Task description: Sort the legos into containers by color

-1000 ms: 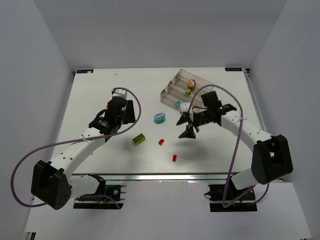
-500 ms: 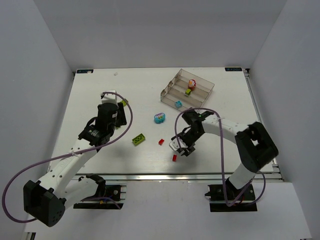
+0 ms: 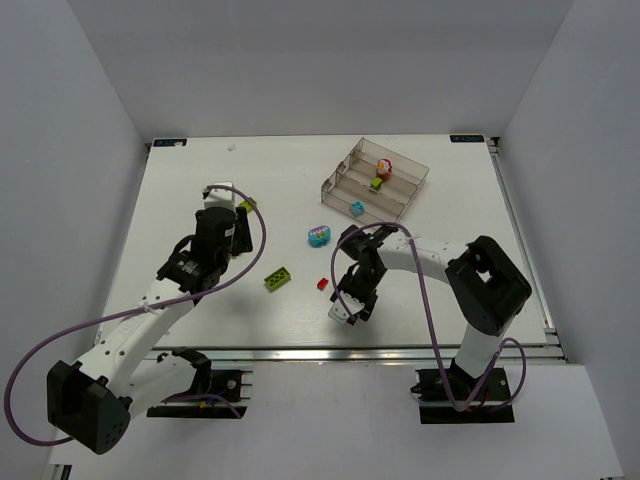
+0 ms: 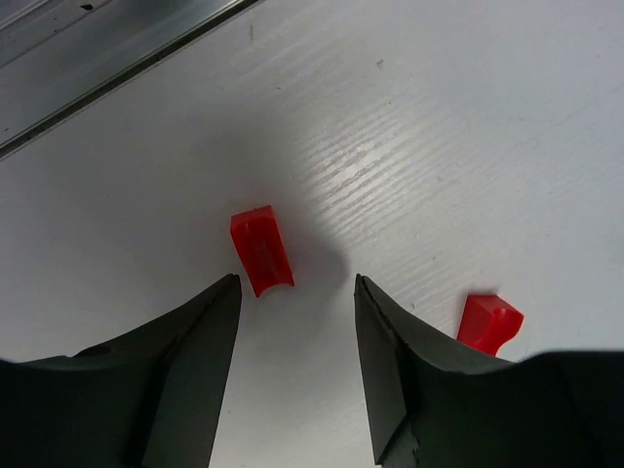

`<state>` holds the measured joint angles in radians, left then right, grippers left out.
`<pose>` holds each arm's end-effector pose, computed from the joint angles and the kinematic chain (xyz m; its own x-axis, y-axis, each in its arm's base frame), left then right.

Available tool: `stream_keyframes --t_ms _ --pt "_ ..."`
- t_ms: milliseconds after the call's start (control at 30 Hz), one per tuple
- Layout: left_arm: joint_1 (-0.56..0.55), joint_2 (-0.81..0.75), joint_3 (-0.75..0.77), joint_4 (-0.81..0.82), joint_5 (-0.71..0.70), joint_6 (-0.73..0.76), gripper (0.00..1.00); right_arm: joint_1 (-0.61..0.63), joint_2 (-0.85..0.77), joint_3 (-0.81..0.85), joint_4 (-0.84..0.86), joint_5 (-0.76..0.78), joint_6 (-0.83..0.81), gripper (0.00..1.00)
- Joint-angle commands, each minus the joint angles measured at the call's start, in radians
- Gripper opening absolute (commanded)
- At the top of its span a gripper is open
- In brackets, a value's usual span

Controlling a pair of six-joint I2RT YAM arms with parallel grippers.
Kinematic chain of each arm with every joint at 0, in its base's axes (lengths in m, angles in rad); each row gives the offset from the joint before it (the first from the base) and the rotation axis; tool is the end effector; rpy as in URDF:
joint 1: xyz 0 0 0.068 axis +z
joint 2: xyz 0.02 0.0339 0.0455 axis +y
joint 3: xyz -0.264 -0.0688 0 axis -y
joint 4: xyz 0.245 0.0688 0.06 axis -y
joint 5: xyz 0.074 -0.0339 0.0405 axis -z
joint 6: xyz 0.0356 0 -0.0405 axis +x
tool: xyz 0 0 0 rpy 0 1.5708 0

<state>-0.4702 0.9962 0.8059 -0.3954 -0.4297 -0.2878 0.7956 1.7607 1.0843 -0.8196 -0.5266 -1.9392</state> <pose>0.2002 -0.0851 0.2889 -0.5016 -0.0345 -0.8644 -0.0417 0.9990 -0.0157 0.2016 0.2313 0.1617 0.8519 -0.2829 -0.4406 -0.4192 -0.8727 -0.2502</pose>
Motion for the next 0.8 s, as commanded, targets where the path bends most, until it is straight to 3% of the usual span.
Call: stream_keyframes --t_ms 0,433,500,533,700,767 --pt "0.002 -0.025 -0.005 0.004 0.011 0.009 0.66 0.028 -0.003 0.005 -0.053 0.023 -0.046 0.56" --pt "0.002 -0.025 -0.005 0.006 0.02 0.01 0.66 0.106 0.054 0.012 -0.099 0.069 -0.034 0.42" --pt "0.002 -0.027 -0.007 0.007 0.026 0.01 0.66 0.096 0.059 0.014 -0.104 0.07 -0.023 0.29" --pt "0.002 -0.027 -0.008 0.012 0.048 0.012 0.66 0.097 0.059 0.012 -0.104 0.066 -0.012 0.15" --pt "0.002 -0.014 -0.017 0.047 0.215 0.022 0.66 0.088 0.0 -0.018 -0.044 0.043 0.063 0.02" --pt "0.002 -0.005 -0.022 0.072 0.339 0.038 0.7 0.073 -0.048 -0.02 -0.004 0.017 0.193 0.0"
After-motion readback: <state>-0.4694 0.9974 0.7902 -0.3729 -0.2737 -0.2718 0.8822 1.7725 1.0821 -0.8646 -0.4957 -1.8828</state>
